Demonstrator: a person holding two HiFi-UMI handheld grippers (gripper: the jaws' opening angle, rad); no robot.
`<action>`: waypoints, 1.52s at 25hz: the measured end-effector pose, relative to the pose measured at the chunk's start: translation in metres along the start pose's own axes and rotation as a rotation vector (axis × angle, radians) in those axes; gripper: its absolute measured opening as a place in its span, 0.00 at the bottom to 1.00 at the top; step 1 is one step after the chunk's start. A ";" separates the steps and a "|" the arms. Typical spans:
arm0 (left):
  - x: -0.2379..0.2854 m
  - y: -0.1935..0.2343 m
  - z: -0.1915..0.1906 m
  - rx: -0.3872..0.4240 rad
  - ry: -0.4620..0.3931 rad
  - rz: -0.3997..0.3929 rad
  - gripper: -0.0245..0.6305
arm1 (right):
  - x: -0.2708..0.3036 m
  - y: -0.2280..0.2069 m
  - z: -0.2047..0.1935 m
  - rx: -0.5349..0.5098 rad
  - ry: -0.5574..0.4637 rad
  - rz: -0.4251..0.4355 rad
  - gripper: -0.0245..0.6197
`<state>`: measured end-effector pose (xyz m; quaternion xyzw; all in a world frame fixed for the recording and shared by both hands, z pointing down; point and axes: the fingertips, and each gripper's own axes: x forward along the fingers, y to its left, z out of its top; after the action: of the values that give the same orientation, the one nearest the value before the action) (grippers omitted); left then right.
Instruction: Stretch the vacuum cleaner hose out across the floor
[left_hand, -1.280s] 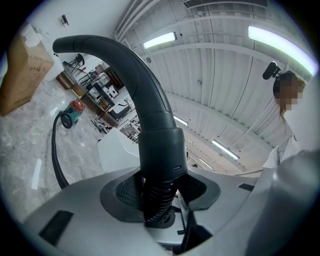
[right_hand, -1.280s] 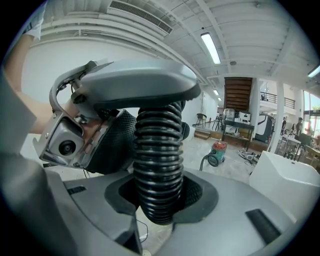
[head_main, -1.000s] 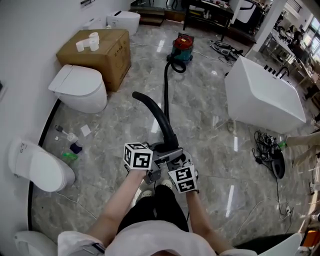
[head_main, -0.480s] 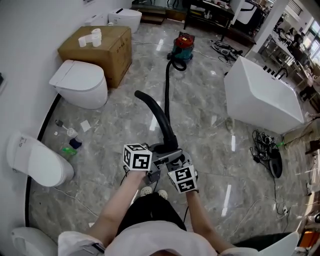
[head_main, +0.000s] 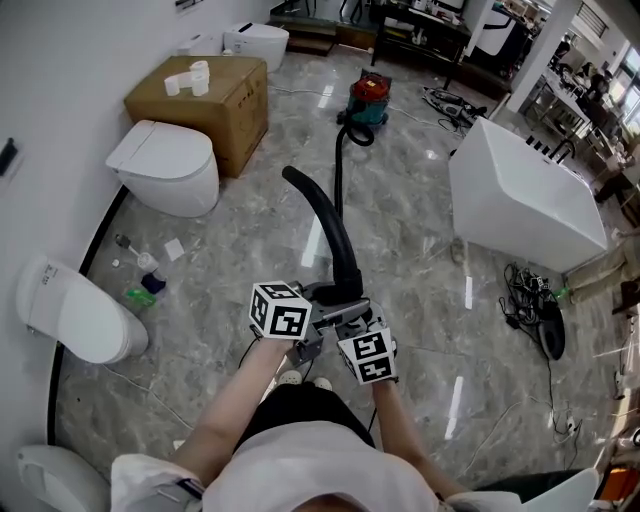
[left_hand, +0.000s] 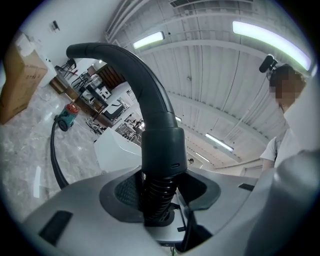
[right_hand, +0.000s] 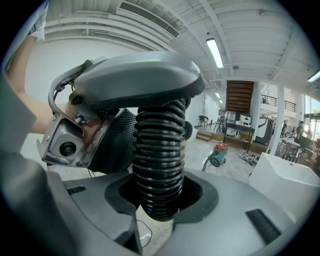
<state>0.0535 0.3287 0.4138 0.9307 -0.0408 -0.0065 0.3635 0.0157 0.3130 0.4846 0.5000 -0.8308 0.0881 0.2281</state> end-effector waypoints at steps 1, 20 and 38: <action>0.002 -0.004 0.000 0.024 0.011 -0.001 0.35 | -0.003 -0.001 0.002 0.005 -0.011 -0.005 0.27; 0.015 -0.018 0.029 0.318 -0.017 0.126 0.35 | -0.001 -0.023 0.032 0.044 -0.073 -0.052 0.27; 0.009 -0.017 0.043 0.368 0.019 0.075 0.40 | 0.013 -0.024 0.053 0.001 -0.091 -0.046 0.27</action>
<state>0.0615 0.3111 0.3711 0.9793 -0.0724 0.0234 0.1876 0.0164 0.2712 0.4422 0.5224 -0.8286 0.0604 0.1919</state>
